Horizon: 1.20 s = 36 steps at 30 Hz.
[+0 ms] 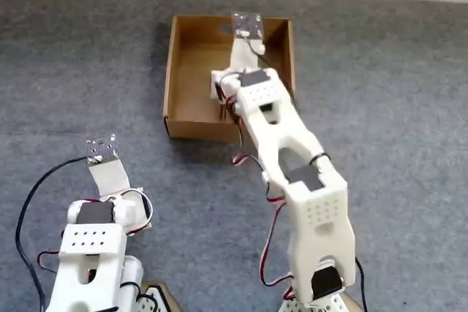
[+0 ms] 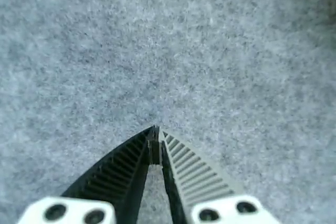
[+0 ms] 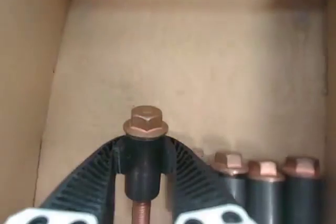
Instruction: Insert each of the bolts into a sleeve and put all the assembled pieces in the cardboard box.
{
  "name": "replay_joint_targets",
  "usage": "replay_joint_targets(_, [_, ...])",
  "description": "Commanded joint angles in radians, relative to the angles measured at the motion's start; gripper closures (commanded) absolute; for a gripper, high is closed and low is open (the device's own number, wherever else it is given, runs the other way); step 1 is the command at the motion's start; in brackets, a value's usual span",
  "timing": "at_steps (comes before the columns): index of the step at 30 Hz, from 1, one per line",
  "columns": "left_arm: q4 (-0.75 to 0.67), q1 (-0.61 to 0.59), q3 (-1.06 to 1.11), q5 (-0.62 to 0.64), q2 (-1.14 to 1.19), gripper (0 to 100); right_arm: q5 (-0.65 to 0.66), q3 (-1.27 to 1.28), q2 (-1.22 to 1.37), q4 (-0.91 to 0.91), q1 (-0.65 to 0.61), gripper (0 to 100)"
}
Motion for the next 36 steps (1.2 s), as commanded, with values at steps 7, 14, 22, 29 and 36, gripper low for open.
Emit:
replay_joint_targets(7, [-0.011,-0.012,-0.002,0.002,-0.016,99,-0.008,-0.329,0.173,0.242,-0.054,99.2])
replay_joint_targets(14, [-0.011,-0.012,-0.002,0.002,-0.016,99,-0.008,-0.378,0.263,0.266,-0.068,99.2])
replay_joint_targets(22, [-0.011,-0.012,-0.004,0.002,-0.016,99,-0.015,-0.424,0.271,0.377,-0.021,99.0])
replay_joint_targets(29, [-0.011,-0.012,-0.005,0.002,-0.016,99,-0.015,-0.568,0.278,0.542,-0.022,82.7])
replay_joint_targets(36, [-0.011,-0.012,-0.005,0.002,-0.016,99,-0.009,-0.691,0.271,0.578,-0.018,78.9])
